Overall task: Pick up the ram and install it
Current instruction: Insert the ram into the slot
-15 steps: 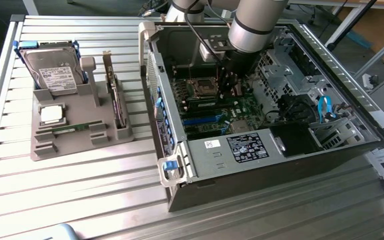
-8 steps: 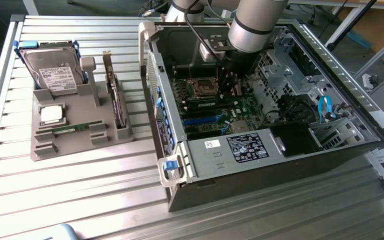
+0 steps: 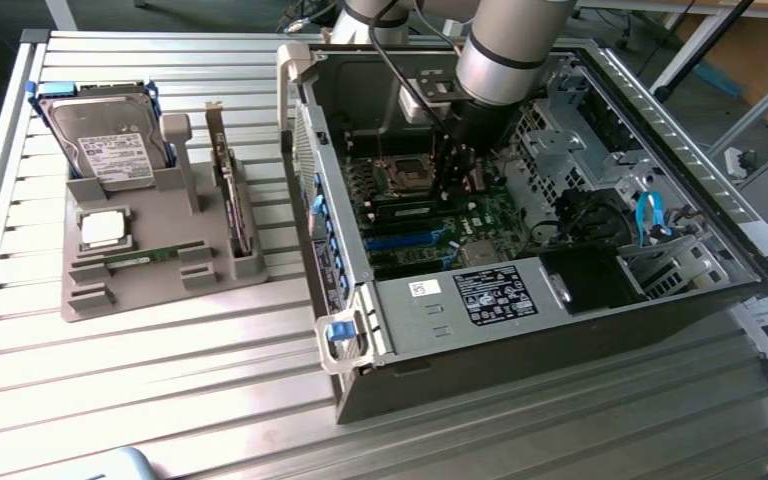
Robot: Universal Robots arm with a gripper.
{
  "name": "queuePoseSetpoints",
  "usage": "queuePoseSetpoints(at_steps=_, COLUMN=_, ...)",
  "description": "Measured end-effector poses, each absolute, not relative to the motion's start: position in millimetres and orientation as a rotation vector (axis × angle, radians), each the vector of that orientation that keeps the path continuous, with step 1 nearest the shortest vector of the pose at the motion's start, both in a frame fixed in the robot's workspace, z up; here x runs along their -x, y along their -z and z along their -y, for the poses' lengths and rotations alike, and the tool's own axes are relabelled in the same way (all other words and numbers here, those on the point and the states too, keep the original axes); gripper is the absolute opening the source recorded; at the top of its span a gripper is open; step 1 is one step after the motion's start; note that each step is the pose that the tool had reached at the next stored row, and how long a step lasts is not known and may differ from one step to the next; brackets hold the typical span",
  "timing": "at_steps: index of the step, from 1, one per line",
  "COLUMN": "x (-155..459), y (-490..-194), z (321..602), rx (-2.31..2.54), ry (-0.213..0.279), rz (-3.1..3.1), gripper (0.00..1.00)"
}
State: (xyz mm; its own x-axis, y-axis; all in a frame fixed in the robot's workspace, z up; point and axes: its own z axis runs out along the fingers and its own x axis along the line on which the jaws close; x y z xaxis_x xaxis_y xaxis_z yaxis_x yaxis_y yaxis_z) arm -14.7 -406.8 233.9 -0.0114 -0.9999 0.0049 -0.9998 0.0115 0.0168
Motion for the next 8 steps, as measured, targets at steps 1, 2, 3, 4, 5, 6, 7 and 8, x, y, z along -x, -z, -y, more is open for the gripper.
queuePoseSetpoints(at_steps=1, x=14.7, y=-233.9, z=406.8, rx=-2.198, ry=0.013, rz=2.223, gripper=0.25)
queuePoseSetpoints(at_steps=2, x=14.7, y=-234.4, z=406.9, rx=-2.198, ry=0.013, rz=2.223, gripper=0.25)
queuePoseSetpoints(at_steps=3, x=14.7, y=-235.4, z=406.9, rx=-2.198, ry=0.013, rz=2.223, gripper=0.25)
queuePoseSetpoints(at_steps=4, x=14.7, y=-236.7, z=406.9, rx=-2.198, ry=0.013, rz=2.223, gripper=0.25)
queuePoseSetpoints(at_steps=5, x=14.7, y=-238.4, z=406.8, rx=-2.198, ry=0.013, rz=2.223, gripper=0.25)
queuePoseSetpoints(at_steps=6, x=14.7, y=-240.0, z=406.8, rx=-2.198, ry=0.013, rz=2.223, gripper=0.25)
queuePoseSetpoints(at_steps=7, x=14.7, y=-242.1, z=406.8, rx=-2.198, ry=0.013, rz=2.223, gripper=0.25)
queuePoseSetpoints(at_steps=8, x=14.7, y=-244.1, z=406.8, rx=-2.198, ry=0.013, rz=2.223, gripper=0.25)
